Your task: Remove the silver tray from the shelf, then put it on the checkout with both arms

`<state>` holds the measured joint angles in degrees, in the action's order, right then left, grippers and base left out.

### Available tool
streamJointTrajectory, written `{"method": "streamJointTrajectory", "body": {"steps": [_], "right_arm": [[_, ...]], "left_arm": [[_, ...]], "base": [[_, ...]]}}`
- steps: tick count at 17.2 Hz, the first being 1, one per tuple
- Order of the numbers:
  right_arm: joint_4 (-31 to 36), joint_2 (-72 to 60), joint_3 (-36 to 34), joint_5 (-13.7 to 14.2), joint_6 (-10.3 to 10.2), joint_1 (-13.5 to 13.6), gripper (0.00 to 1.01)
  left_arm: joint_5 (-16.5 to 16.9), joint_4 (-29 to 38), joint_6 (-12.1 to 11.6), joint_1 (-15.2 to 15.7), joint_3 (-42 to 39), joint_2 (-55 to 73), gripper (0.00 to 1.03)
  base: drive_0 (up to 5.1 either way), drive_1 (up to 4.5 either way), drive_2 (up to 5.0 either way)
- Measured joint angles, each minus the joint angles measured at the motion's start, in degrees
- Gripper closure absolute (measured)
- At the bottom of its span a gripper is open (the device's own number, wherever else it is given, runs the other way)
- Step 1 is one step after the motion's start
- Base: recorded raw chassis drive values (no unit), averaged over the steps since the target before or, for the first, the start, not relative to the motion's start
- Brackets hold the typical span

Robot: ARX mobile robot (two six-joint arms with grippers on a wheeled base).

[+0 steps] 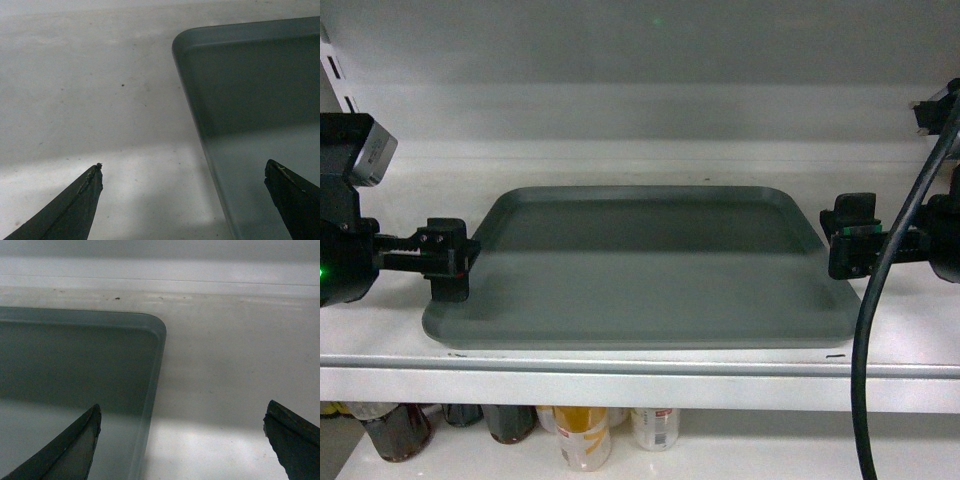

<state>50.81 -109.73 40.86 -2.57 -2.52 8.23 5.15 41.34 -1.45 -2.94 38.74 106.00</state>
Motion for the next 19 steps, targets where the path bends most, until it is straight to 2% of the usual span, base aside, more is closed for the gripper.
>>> {"method": "streamJointTrajectory", "body": {"steps": [6, 8, 12, 19], "right_arm": [[-4.11, -2.43, 3.26, 0.15, -1.05, 0.0, 0.03], [-7.21, -3.52, 5.42, 0.11, -2.47, 0.39, 0.03], [-8.57, -5.6, 6.19, 0.42, -2.45, 1.53, 0.03], [-8.66, -7.3, 6.34, 1.27, -2.36, 1.6, 0.03]], "left_arm": [[-0.26, -2.56, 0.63, -1.4, 3.15, 2.14, 0.05], [-0.68, -2.75, 1.46, -1.9, 4.35, 5.09, 0.05], [-0.61, -1.75, 2.12, -1.84, 4.68, 6.49, 0.05], [-0.63, 0.24, 2.29, -2.03, 4.66, 8.0, 0.05]], "base": [[0.0, 0.0, 0.0], [0.0, 0.0, 0.0], [0.0, 0.0, 0.0], [0.0, 0.0, 0.0]]}}
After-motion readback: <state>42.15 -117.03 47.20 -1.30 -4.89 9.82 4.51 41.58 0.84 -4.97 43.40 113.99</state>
